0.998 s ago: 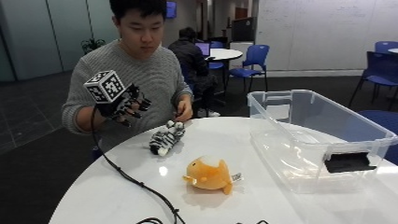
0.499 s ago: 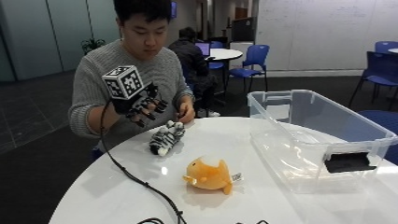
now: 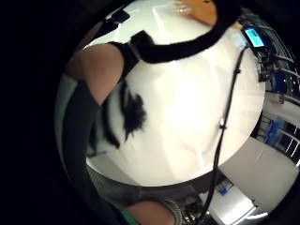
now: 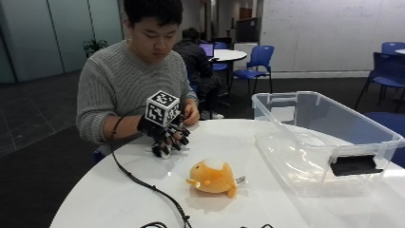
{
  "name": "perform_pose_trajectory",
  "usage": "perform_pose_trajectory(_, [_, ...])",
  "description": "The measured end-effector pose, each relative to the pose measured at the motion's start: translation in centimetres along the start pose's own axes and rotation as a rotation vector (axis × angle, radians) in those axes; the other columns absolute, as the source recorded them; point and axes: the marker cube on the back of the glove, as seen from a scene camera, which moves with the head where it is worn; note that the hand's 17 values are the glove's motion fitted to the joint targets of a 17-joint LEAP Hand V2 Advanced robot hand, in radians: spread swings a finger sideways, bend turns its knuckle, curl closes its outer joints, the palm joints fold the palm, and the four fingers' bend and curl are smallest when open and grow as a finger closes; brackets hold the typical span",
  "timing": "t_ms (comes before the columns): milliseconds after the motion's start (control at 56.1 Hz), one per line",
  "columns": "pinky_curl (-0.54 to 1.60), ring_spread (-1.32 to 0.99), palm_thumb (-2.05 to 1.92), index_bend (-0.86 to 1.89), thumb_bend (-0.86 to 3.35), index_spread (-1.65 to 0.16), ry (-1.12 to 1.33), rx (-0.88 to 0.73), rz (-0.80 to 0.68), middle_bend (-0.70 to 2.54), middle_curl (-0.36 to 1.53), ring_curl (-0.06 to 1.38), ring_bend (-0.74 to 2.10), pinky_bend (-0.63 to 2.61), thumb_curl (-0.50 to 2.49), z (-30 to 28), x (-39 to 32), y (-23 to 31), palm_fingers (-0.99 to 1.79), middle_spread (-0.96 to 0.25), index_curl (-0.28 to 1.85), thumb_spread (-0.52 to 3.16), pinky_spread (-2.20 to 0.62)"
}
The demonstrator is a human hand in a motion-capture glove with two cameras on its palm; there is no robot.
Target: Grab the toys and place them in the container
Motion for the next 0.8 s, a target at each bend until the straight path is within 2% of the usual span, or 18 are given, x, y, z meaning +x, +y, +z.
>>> perform_pose_trajectory(107, [0.35,-0.11,0.12,0.12,0.02,-0.36,0.113,0.056,0.021,0.26,0.29,0.26,0.58,1.0,0.28,1.1,-0.8,-0.2,0.03,-0.15,0.28,1.21,0.02])
perform_pose_trajectory(160, [0.31,-0.16,0.25,0.11,0.08,-0.38,0.147,0.103,0.047,0.42,0.33,0.26,0.65,0.96,0.31,1.2,-0.6,-0.6,0.23,-0.18,0.26,1.23,0.01])
perform_pose_trajectory(178, [0.3,-0.19,0.31,0.14,0.11,-0.38,0.145,0.111,0.052,0.55,0.37,0.28,0.71,0.91,0.33,1.3,-0.5,-0.7,0.41,-0.19,0.26,1.25,0.0])
perform_pose_trajectory(214, [0.27,-0.24,0.36,0.18,0.14,-0.38,0.131,0.121,0.059,0.69,0.41,0.27,0.76,0.84,0.35,1.4,-0.4,-0.9,0.57,-0.22,0.26,1.26,-0.04])
perform_pose_trajectory(410, [0.29,-0.38,0.53,0.2,0.16,-0.38,0.139,0.209,0.034,0.77,0.5,0.38,0.96,0.85,0.47,1.5,-0.2,-1.5,0.7,-0.29,0.34,1.13,-0.18])
perform_pose_trajectory(517, [0.31,-0.42,0.58,0.2,0.16,-0.37,0.114,0.196,0.016,0.77,0.53,0.4,0.99,0.91,0.54,0.6,-0.1,-1.9,0.76,-0.31,0.37,1.03,-0.25])
perform_pose_trajectory(606, [0.33,-0.44,0.59,0.21,0.13,-0.38,0.065,0.215,-0.003,0.77,0.55,0.41,0.99,0.94,0.58,-2.9,-0.2,-2.5,0.77,-0.32,0.4,0.96,-0.29])
perform_pose_trajectory(802, [0.35,-0.47,0.61,0.21,0.1,-0.38,0.069,0.453,-0.065,0.77,0.6,0.43,0.99,0.97,0.67,-17.4,-1.3,-4.1,0.75,-0.35,0.47,0.86,-0.31])
